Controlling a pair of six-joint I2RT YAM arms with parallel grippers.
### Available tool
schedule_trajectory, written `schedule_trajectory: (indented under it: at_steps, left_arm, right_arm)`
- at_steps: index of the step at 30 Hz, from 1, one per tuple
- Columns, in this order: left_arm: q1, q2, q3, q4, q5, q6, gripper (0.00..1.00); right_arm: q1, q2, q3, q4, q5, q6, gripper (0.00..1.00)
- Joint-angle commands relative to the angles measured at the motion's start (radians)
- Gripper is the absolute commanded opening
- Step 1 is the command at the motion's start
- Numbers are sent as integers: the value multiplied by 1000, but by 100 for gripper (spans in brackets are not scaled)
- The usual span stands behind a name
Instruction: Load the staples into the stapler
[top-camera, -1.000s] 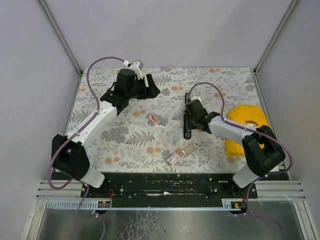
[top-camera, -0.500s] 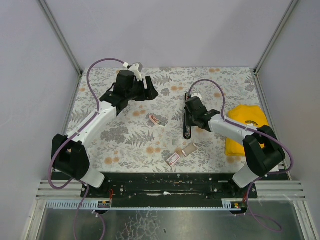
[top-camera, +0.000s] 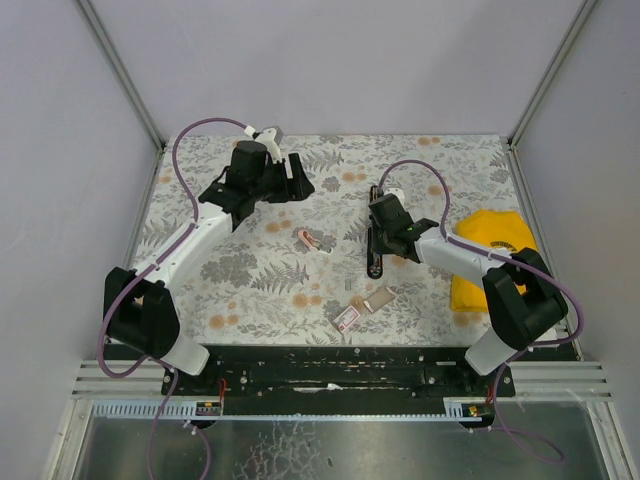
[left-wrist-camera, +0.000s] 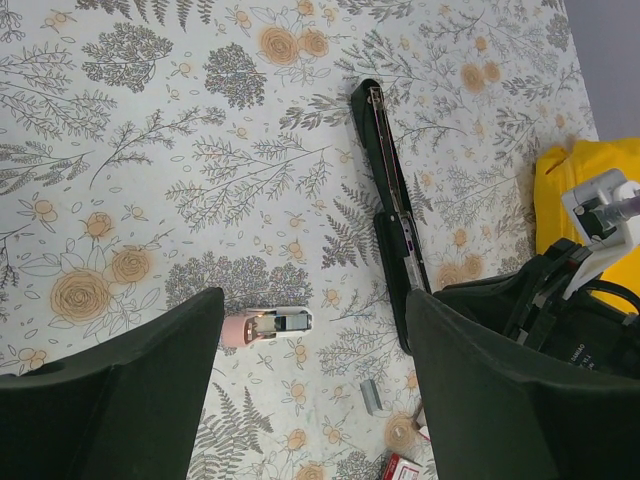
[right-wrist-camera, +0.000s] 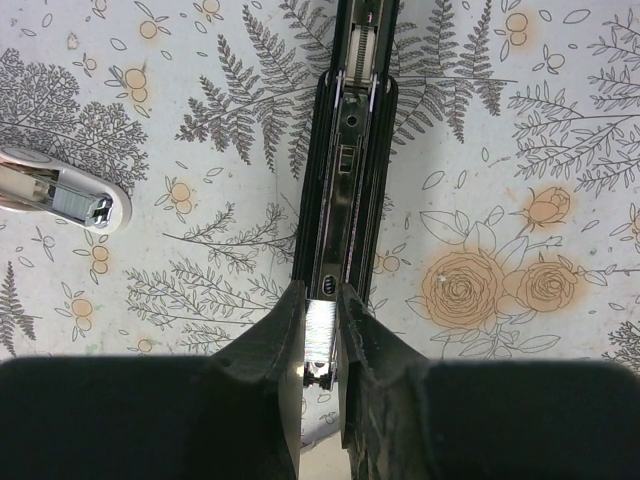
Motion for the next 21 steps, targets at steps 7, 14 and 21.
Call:
schedule_trajectory:
  at_steps: [7,14,21]
  left_arm:
    - [14,8,-10,31,15,18,73]
    - [18,6,-11,32,16,19,73]
    - [22,4,-11,32,18,21,73]
  right_arm:
    - [11,7,8,-1,31,22,17]
    - [11,17,10,-2,31,24,17]
    - [11,23,-6,-2,33,27,17]
